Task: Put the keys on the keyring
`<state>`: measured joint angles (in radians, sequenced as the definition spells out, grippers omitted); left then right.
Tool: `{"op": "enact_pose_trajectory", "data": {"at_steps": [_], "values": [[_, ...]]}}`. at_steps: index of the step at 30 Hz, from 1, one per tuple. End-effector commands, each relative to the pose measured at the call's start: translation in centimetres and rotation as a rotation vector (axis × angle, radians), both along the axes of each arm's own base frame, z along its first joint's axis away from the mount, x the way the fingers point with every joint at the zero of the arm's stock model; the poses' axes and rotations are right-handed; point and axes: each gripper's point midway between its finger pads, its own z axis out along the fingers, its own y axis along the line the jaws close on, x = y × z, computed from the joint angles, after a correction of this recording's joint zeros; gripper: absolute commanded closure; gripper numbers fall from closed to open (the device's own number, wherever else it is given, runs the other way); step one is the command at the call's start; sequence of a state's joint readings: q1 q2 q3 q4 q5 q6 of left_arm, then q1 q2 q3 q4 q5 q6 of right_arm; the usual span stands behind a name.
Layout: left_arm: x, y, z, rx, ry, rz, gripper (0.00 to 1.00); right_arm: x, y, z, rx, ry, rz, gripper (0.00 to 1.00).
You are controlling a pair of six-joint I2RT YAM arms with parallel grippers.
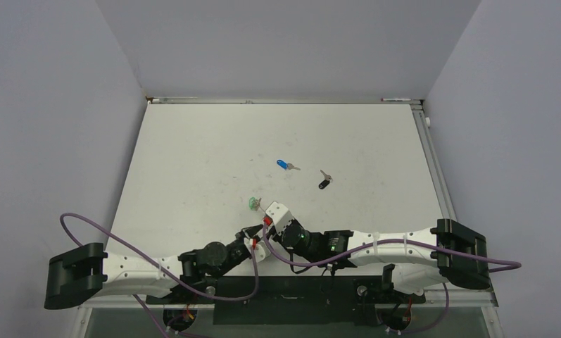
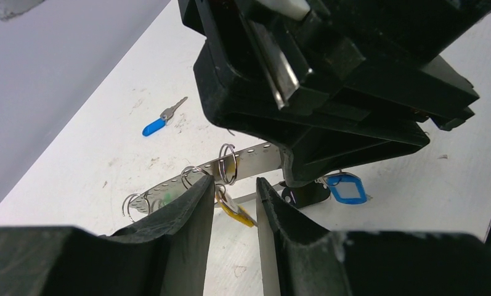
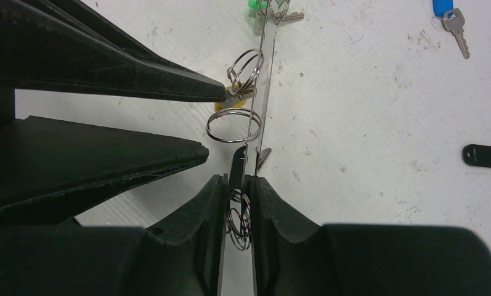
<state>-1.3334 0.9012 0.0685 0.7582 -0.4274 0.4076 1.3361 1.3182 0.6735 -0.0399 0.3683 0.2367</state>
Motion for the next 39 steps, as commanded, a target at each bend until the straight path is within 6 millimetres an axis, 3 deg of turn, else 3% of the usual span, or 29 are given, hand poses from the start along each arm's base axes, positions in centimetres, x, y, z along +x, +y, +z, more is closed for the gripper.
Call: {"op": "enact_pose_trajectory", "data": {"at_steps": [1,14,17,20,30,31,36,39], "values": [[0.4,-0.9,3.0,-0.084,-0.035,0.01,0.72,-0.3,1.5,2.0,0.068,0.011,0.023,0.95],[0.4,-1.5,3.5,-0.104,-0.055,0.001,0.8,-0.7,1.9,2.0,0.073,0.025,0.045,0.95],[0.5,-1.7,3.4,-0.095,-0.055,-0.001,0.86,-0.8,1.9,1.9,0.07,0.027,0.05,0.95],[0.7,-1.7,3.0,-0.074,-0.055,0.01,1.0,-0.9,1.9,1.9,0.07,0.029,0.053,0.95],[0.5,-1.0,3.5,-0.13,-0.052,0.016,1.0,-1.0,1.9,3.0,0.111,0.027,0.056,0.95],[0.5,-0.8,3.6,-0.14,-0.052,0.018,1.0,-1.1,1.9,3.3,0.12,0.027,0.059,0.93],[0.1,-0.1,4.3,-0.197,-0.05,0.003,1.0,-1.4,1.6,5.1,0.193,0.028,0.07,0.61],[-0.4,0.3,4.9,-0.241,-0.052,-0.02,1.0,-1.4,1.0,7.0,0.254,0.016,0.083,0.53]]}}
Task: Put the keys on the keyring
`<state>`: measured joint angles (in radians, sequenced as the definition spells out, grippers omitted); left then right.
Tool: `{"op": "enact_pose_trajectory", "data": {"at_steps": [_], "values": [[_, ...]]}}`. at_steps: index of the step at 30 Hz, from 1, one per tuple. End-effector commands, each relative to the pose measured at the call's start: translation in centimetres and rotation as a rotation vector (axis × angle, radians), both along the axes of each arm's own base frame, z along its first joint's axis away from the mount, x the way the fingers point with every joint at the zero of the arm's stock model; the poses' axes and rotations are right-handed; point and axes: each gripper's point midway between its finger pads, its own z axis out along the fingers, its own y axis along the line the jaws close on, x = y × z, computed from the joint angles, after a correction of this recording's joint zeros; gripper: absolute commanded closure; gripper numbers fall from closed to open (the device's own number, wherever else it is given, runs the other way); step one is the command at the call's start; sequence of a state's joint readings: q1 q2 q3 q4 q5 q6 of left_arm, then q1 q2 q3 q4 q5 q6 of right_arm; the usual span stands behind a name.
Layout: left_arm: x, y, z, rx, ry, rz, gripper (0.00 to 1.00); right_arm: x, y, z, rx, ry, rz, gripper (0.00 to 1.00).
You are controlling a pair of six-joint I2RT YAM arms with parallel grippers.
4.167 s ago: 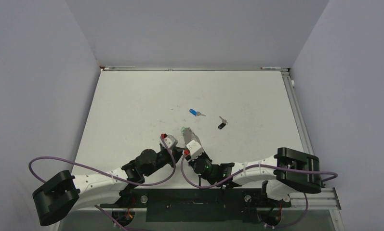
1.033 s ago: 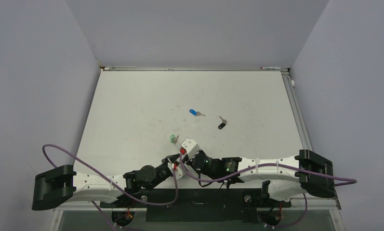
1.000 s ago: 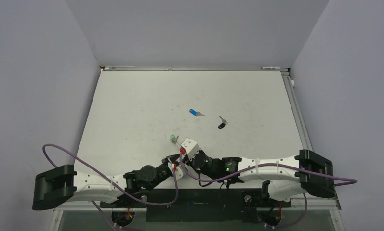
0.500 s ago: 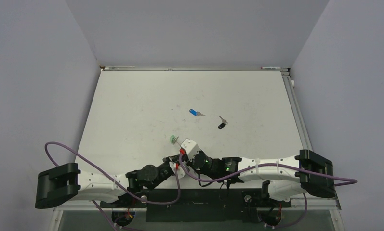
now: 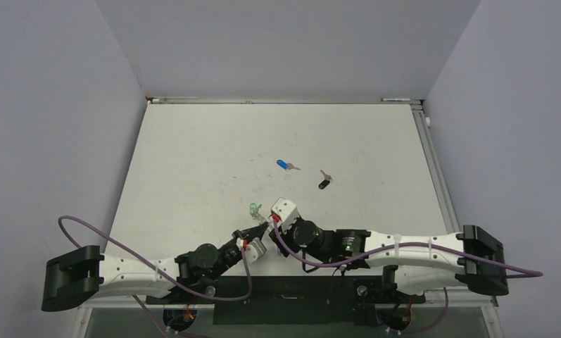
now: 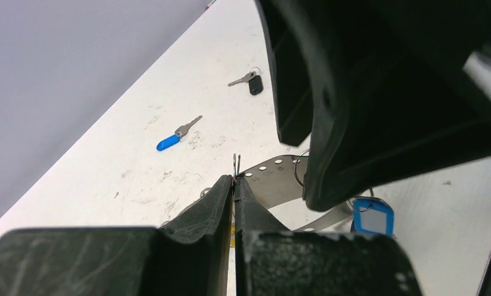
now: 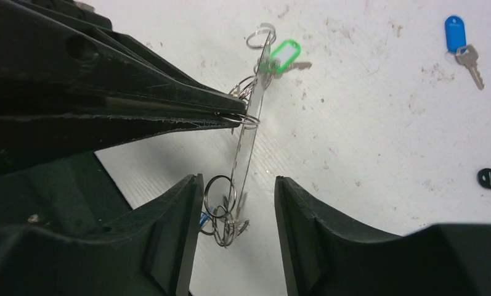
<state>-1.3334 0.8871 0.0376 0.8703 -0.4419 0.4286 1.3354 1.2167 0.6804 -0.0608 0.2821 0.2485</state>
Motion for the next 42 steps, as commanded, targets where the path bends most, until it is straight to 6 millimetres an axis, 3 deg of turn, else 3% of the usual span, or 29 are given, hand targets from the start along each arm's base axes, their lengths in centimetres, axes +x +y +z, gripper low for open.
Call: {"op": "enact_pose_trajectory", "data": {"at_steps": [1,13,21,30,35,42], "values": [[-0.8,0.1,3.4,-0.177,-0.017,-0.046,1.0,-0.1,0.1,4.9,0.179,-0.02,0.025,0.51],[-3.9,2.2,6.8,-0.409,-0.064,-0.207,1.0,0.1,-2.3,14.1,0.508,-0.093,0.153,0.44],[-6.4,2.7,8.3,-0.532,-0.06,-0.342,1.0,-0.8,0.0,14.8,0.554,-0.09,0.277,0.5],[-8.9,3.0,10.7,-0.651,-0.036,-0.485,1.0,-2.5,2.2,18.2,0.656,-0.121,0.431,0.51],[-9.0,3.8,12.0,-0.751,0.02,-0.494,1.0,-4.5,2.4,20.6,0.715,-0.142,0.555,0.53],[-9.6,3.8,12.3,-0.777,0.063,-0.537,1.0,-6.5,1.9,23.0,0.79,-0.164,0.657,0.59]]}}
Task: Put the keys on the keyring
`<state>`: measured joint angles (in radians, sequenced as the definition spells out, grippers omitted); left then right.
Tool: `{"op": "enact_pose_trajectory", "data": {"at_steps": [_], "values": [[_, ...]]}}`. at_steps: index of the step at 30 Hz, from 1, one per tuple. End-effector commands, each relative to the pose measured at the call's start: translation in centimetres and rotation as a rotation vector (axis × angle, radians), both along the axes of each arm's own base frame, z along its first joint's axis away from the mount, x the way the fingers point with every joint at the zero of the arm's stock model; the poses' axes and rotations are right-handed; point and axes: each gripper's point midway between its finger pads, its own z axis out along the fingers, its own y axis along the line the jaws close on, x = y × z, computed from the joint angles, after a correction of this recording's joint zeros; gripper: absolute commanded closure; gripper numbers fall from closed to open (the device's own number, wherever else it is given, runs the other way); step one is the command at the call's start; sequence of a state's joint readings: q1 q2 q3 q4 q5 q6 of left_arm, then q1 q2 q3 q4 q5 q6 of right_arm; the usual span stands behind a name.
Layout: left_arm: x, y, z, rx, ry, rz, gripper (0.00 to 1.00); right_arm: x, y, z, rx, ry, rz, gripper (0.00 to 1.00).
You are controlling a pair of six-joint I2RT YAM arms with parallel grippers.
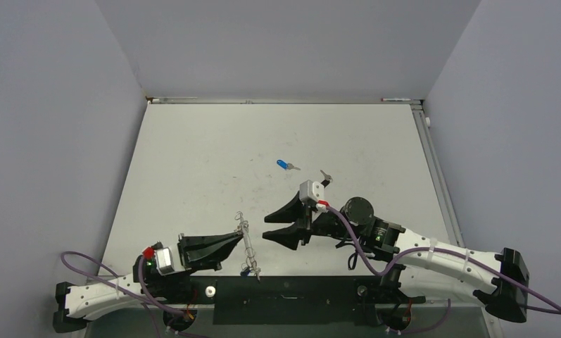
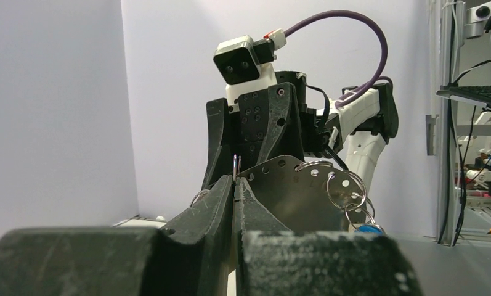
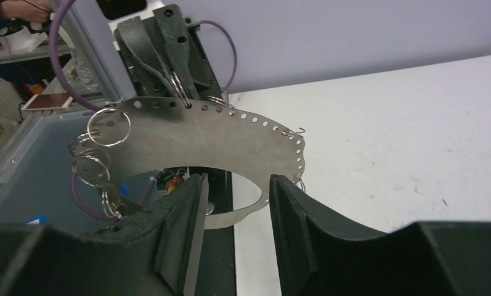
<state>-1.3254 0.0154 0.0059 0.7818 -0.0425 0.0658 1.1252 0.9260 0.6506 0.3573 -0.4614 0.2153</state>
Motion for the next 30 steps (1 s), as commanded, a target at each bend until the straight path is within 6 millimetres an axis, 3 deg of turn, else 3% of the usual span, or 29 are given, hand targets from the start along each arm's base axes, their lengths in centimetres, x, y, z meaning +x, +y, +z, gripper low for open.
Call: {"op": "enact_pose_trajectory", "data": {"at_steps": [1,9,16,19,22,25,30], "values": [[-0.3,-1.9,-5.5,0.076,0.04,-0.06,1.0,-1.9,-0.6,5.7,0.162,-0.097,0.1,0.59],[-0.3,-2.7,-5.6,0.116,0.087,-0.092,1.0,-3.0,0.3,6.0,0.143,-0.115,0.183,0.6],[1.9,-3.7,-6.1,0.222,0.246,-0.023,1.0,0.5,0.5,4.0,0.027,-0.102,-0.016,0.62],[3.7,-3.3,-6.3,0.243,0.37,0.053,1.0,3.1,-0.7,3.4,-0.025,-0.096,-0.179,0.64],[5.5,-2.6,-6.5,0.284,0.483,0.152,1.0,5.9,-3.4,3.4,-0.035,-0.086,-0.384,0.65],[6.3,-2.4,-6.7,0.322,0.461,0.214,1.0,7.2,-5.5,3.6,-0.013,-0.087,-0.496,0.64],[9.2,-1.7,-8.4,0.37,0.472,0.418,1.0,9.0,-6.8,2.4,-0.054,-0.07,-0.622,0.64]]}}
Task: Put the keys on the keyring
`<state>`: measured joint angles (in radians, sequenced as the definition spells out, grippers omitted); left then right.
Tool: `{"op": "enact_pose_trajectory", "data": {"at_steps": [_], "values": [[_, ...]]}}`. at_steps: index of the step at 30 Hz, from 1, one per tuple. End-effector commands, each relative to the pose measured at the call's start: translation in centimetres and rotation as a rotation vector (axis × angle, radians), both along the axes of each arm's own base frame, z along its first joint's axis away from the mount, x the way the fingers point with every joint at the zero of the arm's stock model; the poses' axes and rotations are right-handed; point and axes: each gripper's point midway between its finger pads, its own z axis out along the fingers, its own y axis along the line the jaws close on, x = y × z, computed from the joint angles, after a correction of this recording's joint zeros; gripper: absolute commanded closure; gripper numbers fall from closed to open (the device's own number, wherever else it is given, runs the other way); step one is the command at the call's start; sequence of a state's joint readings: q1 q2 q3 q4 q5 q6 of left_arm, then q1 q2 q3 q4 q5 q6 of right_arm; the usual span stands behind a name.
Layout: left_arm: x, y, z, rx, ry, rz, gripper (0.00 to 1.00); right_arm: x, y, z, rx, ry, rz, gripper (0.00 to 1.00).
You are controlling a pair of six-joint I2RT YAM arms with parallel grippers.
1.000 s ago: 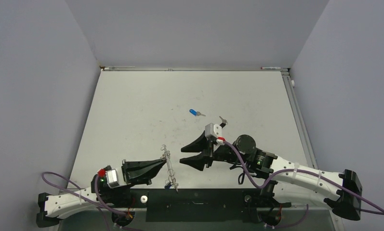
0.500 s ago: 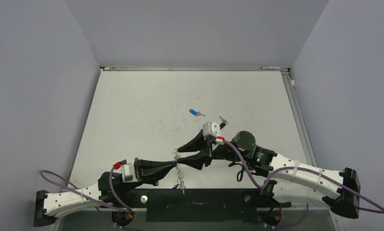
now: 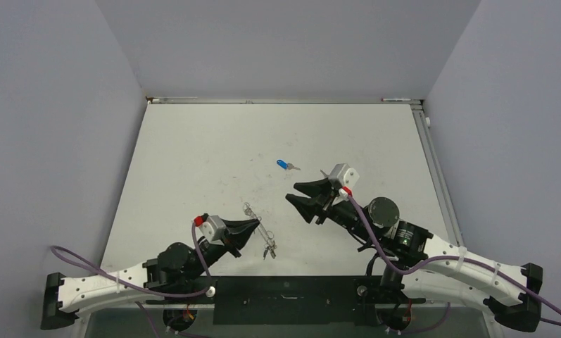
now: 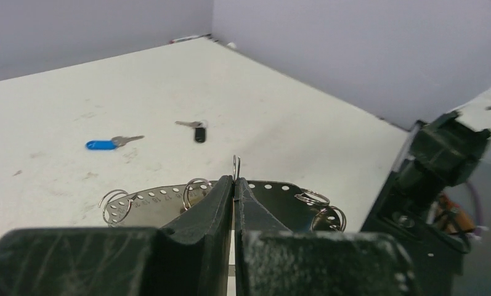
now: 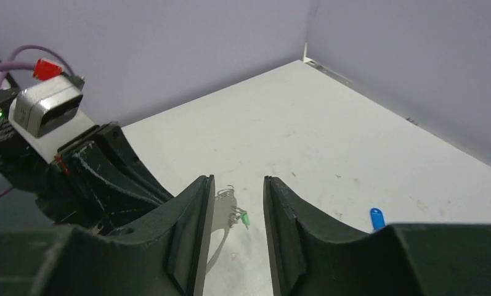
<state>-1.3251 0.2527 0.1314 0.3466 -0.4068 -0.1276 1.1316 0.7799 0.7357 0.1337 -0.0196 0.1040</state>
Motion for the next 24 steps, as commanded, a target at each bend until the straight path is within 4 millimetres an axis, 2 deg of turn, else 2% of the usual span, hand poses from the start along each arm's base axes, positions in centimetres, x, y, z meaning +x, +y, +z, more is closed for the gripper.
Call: {"op": "enact_pose_trajectory", "data": {"at_steps": [1,5,9,11,13,16,20,24], "values": [[3.2,1.5,1.1,0.044,-0.03,0.214,1.0,3.1,-1.8,-1.5,-0.046,0.019,-0.196,0.64],[4.2,1.5,0.8,0.107,-0.089,0.277,1.0,4.2,-1.8,-2.4,-0.078,0.041,-0.253,0.65],[4.2,1.3,0.8,0.153,-0.157,0.271,1.0,5.3,-1.8,-3.1,-0.103,0.063,-0.315,0.65],[3.4,0.8,0.7,0.169,-0.227,0.216,1.0,5.7,-1.6,-3.6,-0.119,0.069,-0.323,0.65],[1.5,-0.1,1.2,0.128,-0.34,0.098,1.0,6.0,-1.1,-4.0,-0.139,0.076,-0.323,0.65],[-0.3,0.4,1.6,0.042,-0.468,0.036,1.0,6.5,-0.6,-4.7,-0.169,0.077,-0.318,0.65],[-0.8,0.9,1.8,0.005,-0.479,0.027,1.0,7.8,-0.6,-6.1,-0.191,0.098,-0.313,0.65],[-0.9,0.5,1.4,0.023,-0.485,0.011,1.0,9.7,-1.0,-7.2,-0.171,0.158,-0.308,0.64]]}}
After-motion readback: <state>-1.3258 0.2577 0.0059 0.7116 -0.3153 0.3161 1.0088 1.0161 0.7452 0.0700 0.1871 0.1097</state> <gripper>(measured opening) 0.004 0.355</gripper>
